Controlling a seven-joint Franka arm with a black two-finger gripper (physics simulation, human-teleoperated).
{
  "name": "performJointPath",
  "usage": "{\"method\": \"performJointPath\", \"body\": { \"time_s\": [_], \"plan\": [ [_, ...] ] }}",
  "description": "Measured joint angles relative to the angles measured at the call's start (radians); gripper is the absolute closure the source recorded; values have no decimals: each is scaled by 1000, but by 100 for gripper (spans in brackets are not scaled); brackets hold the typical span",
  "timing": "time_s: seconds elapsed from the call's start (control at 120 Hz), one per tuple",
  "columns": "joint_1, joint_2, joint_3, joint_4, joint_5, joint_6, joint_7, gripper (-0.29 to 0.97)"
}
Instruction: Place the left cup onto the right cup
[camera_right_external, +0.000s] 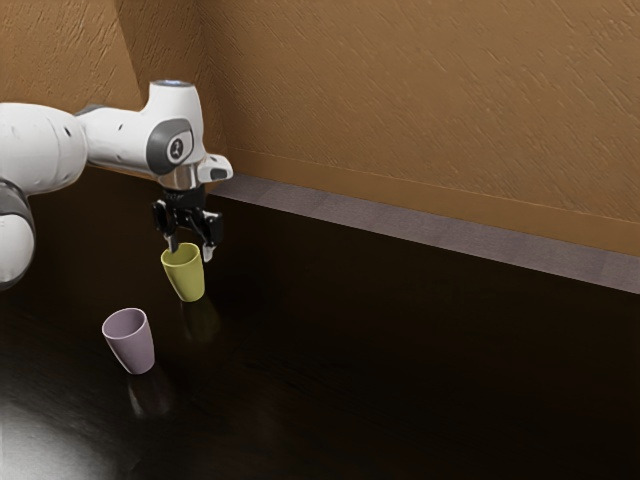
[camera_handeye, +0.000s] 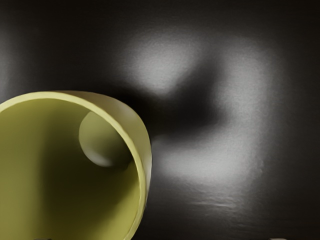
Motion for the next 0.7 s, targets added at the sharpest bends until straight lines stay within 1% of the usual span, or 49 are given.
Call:
{"method": "performJointPath", "body": {
  "time_s": [0.45, 0.7],
  "plan": [
    [14, 60, -11, 35, -1, 1, 18, 16],
    [18, 79, -11, 50, -1, 1, 24, 19]
  ]
}}
